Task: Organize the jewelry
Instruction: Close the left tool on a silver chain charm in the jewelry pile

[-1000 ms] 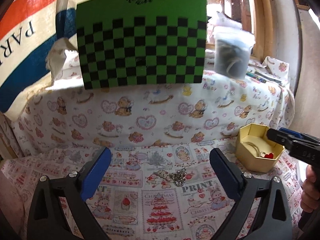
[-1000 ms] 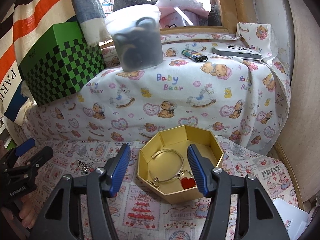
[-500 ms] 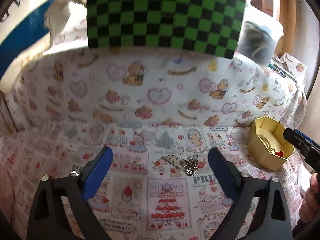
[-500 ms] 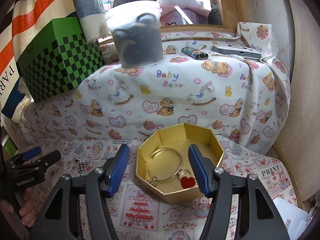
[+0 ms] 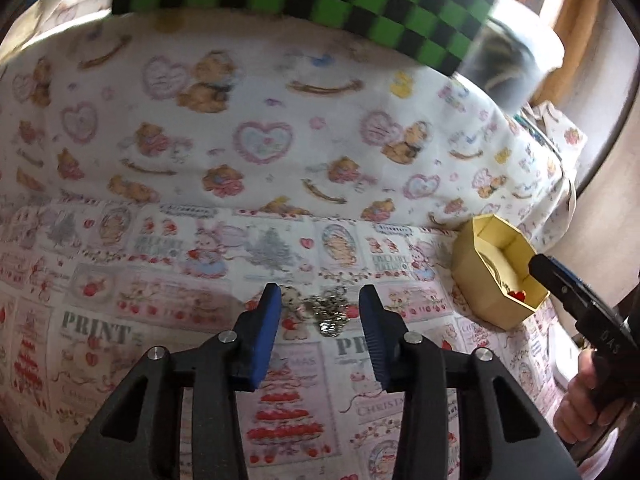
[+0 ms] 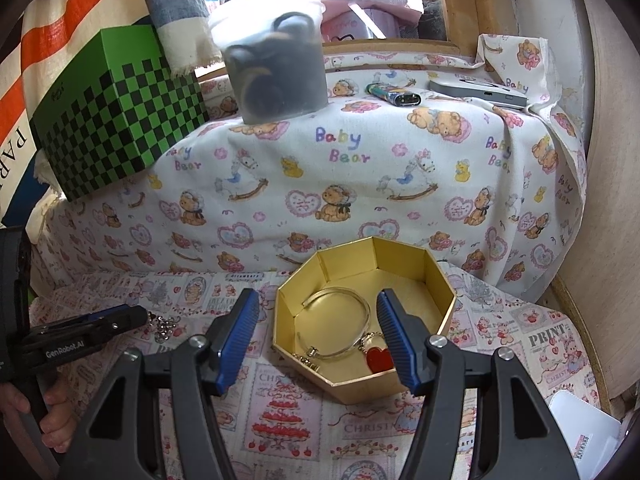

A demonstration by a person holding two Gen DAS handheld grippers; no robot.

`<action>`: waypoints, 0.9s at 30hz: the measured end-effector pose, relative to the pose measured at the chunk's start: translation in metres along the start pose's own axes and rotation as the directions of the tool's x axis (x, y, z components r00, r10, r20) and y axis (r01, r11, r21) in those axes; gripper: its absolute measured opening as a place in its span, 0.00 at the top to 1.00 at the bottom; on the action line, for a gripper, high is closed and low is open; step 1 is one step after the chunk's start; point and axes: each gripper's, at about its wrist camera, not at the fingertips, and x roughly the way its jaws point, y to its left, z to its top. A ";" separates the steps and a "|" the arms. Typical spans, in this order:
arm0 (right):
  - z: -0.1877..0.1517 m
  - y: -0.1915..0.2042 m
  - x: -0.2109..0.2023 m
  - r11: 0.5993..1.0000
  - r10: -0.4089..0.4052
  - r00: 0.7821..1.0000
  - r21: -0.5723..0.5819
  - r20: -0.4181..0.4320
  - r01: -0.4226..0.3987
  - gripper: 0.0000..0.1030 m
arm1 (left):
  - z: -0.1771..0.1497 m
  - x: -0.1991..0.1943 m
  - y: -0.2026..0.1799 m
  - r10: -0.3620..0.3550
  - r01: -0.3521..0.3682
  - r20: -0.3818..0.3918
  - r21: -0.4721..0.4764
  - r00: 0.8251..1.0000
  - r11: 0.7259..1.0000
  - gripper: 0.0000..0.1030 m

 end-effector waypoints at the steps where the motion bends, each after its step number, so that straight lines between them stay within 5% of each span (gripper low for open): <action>1: 0.000 0.000 0.000 1.000 0.000 1.000 0.000 -0.001 0.000 0.43 | 0.000 0.001 -0.004 0.004 -0.004 -0.002 0.014 1.000 1.000 0.63; 8: -0.001 0.001 0.002 1.000 -0.006 1.000 -0.004 -0.008 0.006 0.43 | 0.001 0.016 -0.020 0.084 -0.082 -0.035 0.056 0.996 0.995 0.74; 14: -0.001 0.003 0.003 1.000 -0.006 1.000 -0.012 -0.010 0.006 0.43 | -0.001 0.022 -0.016 0.016 -0.015 -0.085 0.014 0.996 1.000 0.95; 27: 0.000 0.002 0.003 1.000 -0.004 1.000 -0.013 -0.013 0.004 0.43 | -0.001 -0.015 -0.019 -0.067 0.068 -0.043 0.020 0.997 0.997 0.95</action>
